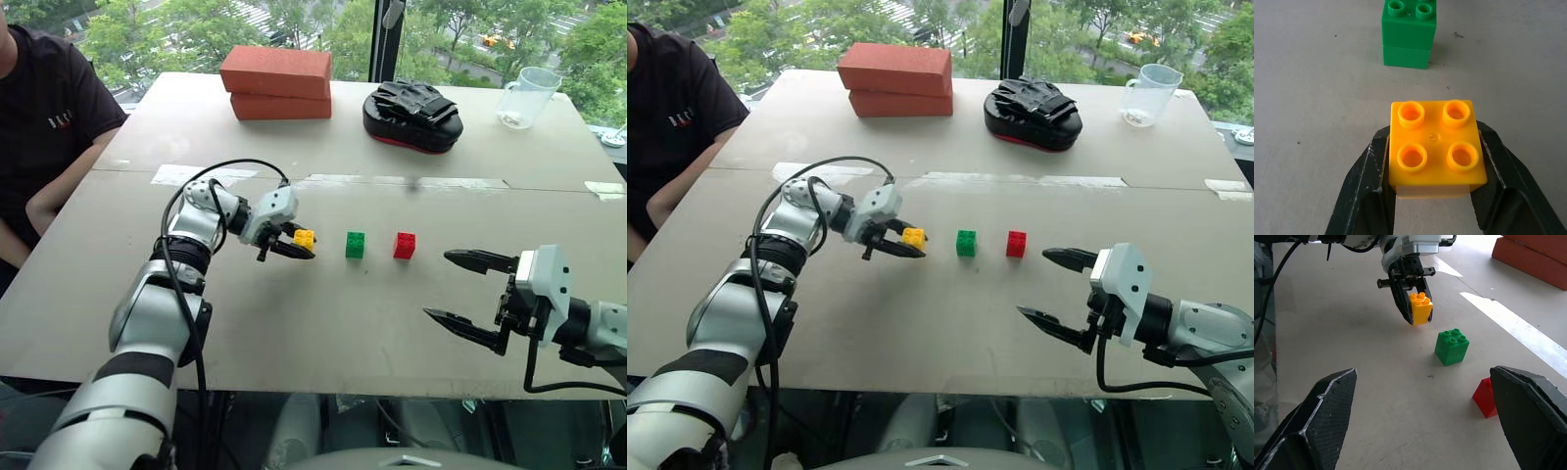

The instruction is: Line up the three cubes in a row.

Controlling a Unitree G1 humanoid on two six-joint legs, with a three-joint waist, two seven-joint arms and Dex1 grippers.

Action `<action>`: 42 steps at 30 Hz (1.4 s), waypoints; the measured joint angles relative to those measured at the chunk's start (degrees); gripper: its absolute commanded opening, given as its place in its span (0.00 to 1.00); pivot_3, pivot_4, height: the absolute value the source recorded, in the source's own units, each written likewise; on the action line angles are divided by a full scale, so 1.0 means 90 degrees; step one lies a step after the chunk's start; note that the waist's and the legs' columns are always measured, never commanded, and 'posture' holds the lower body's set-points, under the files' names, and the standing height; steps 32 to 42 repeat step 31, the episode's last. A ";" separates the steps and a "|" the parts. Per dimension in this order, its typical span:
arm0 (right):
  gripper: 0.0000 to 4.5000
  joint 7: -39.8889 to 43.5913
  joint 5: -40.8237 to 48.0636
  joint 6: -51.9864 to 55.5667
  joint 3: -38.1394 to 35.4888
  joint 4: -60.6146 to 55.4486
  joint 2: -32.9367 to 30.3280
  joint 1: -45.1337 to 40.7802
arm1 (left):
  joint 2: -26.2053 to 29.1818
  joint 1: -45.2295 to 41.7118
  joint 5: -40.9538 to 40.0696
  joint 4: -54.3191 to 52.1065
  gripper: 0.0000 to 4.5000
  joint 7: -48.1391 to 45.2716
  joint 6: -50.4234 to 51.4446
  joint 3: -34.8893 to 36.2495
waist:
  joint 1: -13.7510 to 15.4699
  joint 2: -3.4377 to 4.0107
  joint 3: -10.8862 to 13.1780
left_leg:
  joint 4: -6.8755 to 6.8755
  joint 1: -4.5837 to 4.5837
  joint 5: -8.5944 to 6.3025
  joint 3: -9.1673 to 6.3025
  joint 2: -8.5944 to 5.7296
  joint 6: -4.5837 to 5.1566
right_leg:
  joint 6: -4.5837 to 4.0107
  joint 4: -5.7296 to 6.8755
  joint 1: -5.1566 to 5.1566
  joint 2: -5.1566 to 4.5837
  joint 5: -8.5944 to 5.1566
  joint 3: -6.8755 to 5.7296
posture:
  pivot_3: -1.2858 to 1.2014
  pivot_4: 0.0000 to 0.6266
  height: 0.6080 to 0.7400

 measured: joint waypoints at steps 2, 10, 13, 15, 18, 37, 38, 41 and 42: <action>1.00 -0.0028 -0.0007 0.0004 -0.0003 -0.0004 0.0000 0.0037 | -0.0063 -0.0063 0.0128 0.0173 0.31 0.0082 -0.0146 0.0003 | 0.0000 0.0000 0.0000 | 0.0000 0.0000 0.0000 -0.0002 0.0000 0.0000 | 0.0000 0.0000 0.0000 0.0000 0.0000 -0.0001 | 0.52 0.24 0.98; 1.00 0.0002 -0.0007 -0.0004 -0.0177 -0.0010 -0.0009 0.0336 | -0.0071 -0.0120 0.0321 0.0448 0.88 0.0323 -0.0343 0.0092 | -0.0002 0.0000 0.0000 | 0.0005 0.0000 0.0000 -0.0002 0.0002 0.0000 | 0.0000 0.0005 0.0000 0.0001 0.0000 0.0000 | 0.52 0.24 0.98; 1.00 0.0037 -0.0007 -0.0011 -0.0237 -0.0010 -0.0012 0.0377 | -0.0038 -0.0119 0.0267 0.0430 0.99 0.0328 -0.0300 0.0281 | -0.0002 0.0000 0.0000 | 0.0005 0.0000 0.0000 -0.0003 0.0002 0.0000 | 0.0000 0.0005 0.0000 0.0001 0.0000 -0.0001 | 0.52 0.24 0.98; 1.00 0.0072 -0.0009 -0.0029 -0.0260 -0.0010 -0.0012 0.0413 | 0.0157 0.0046 0.0061 0.0022 0.99 0.0213 0.0034 0.0474 | -0.0034 0.0000 0.0001 | 0.0005 -0.0001 0.0000 -0.0001 0.0009 0.0000 | 0.0000 0.0005 0.0000 0.0002 0.0000 0.0001 | 0.52 0.24 0.98; 1.00 0.0157 -0.0018 -0.0119 -0.0427 0.0019 -0.0014 0.0606 | 0.0880 0.0784 -0.0436 -0.1432 0.99 0.0073 0.0923 0.0955 | -0.0163 0.0005 0.0001 | -0.0002 0.0003 0.0000 0.0001 0.0020 -0.0001 | -0.0001 0.0004 -0.0002 0.0002 0.0000 0.0006 | 0.52 0.24 0.98; 1.00 0.0736 -0.0502 -0.0479 -0.1672 0.1089 -0.0036 0.1738 | 0.1665 0.7879 -0.2684 -0.8407 0.99 0.2435 0.5474 0.5219 | 0.0008 0.0025 -0.0011 | -0.0017 0.0044 0.0003 -0.0012 0.0013 -0.0009 | -0.0005 0.0001 0.0025 -0.0073 -0.0002 0.0018 | 0.52 0.24 0.98; 1.00 0.0736 -0.0502 -0.0479 -0.1672 0.1089 -0.0036 0.1738 | 0.1665 0.7879 -0.2684 -0.8407 0.99 0.2435 0.5474 0.5219 | 0.0008 0.0025 -0.0011 | -0.0017 0.0044 0.0003 -0.0012 0.0013 -0.0009 | -0.0005 0.0001 0.0025 -0.0073 -0.0002 0.0018 | 0.52 0.24 0.98; 1.00 0.0736 -0.0502 -0.0479 -0.1672 0.1089 -0.0036 0.1738 | 0.1665 0.7879 -0.2684 -0.8407 0.99 0.2435 0.5474 0.5219 | 0.0008 0.0025 -0.0011 | -0.0017 0.0044 0.0003 -0.0012 0.0013 -0.0009 | -0.0005 0.0001 0.0025 -0.0073 -0.0002 0.0018 | 0.52 0.24 0.98; 1.00 0.0736 -0.0502 -0.0479 -0.1672 0.1089 -0.0036 0.1738 | 0.1665 0.7879 -0.2684 -0.8407 0.99 0.2435 0.5474 0.5219 | 0.0008 0.0025 -0.0011 | -0.0017 0.0044 0.0003 -0.0012 0.0013 -0.0009 | -0.0005 0.0001 0.0025 -0.0073 -0.0002 0.0018 | 0.52 0.24 0.98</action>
